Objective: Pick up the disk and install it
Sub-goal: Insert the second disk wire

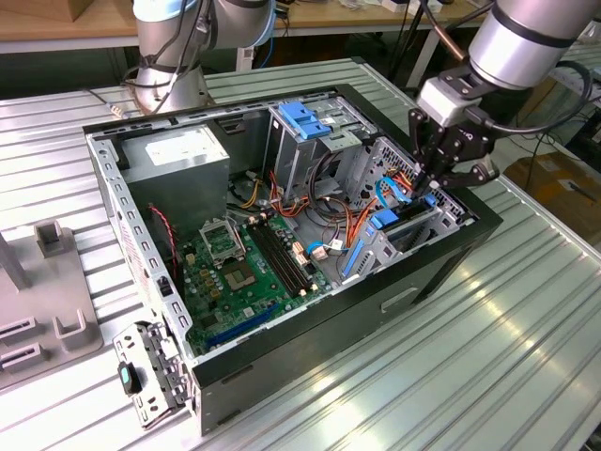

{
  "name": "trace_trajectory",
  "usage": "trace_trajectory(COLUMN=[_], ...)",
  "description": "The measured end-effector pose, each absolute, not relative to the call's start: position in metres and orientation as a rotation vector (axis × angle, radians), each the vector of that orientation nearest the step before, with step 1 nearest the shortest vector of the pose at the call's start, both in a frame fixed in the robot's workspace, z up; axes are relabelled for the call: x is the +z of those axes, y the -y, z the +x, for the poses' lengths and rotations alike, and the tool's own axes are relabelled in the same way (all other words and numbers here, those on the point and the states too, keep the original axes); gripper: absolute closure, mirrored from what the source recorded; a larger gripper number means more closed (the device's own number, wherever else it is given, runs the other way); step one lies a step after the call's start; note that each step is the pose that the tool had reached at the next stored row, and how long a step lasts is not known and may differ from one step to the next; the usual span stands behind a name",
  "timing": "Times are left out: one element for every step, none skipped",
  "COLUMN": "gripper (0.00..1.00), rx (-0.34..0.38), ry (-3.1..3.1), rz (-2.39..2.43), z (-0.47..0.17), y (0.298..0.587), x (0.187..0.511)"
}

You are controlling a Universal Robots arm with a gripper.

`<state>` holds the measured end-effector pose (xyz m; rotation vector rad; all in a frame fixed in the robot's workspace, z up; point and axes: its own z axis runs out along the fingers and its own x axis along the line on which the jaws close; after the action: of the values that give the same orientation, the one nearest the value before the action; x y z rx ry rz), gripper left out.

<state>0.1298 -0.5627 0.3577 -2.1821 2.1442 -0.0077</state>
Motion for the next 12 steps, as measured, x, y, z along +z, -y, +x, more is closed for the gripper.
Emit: trace_trajectory(gripper=[0.84,0.84,0.84,0.84,0.84,0.84,0.84,0.84,0.84,0.84,0.84,0.84], rx=[-0.008,-0.008,-0.008,-0.008,-0.007,-0.007,-0.007,-0.008,-0.006,-0.006,-0.006,-0.005], ry=[-2.144,-2.144,-2.144,-2.144,-2.144,-2.144,-2.145,-2.145,-2.145,-2.144,-2.144,-2.144], rz=[-2.182,-2.182,-2.182,-2.182,-2.182,-2.183,-2.183,-2.183,-2.184,-2.185,-2.185,-2.185], z=[0.1296,0.1294,0.1292,0.1292,0.1291,0.1291,0.1290,0.1290,0.1290,0.1291,0.1291,0.1291], y=[0.5627,0.5627,0.5627,0.5627,0.5627,0.5627,0.5627,0.5627,0.5627,0.5627,0.5627,0.5627], x=[0.3574,0.3572,0.3567,0.3563,0.3555,0.3549,0.3544,0.3541,0.3515,0.3504,0.3493,0.3486])
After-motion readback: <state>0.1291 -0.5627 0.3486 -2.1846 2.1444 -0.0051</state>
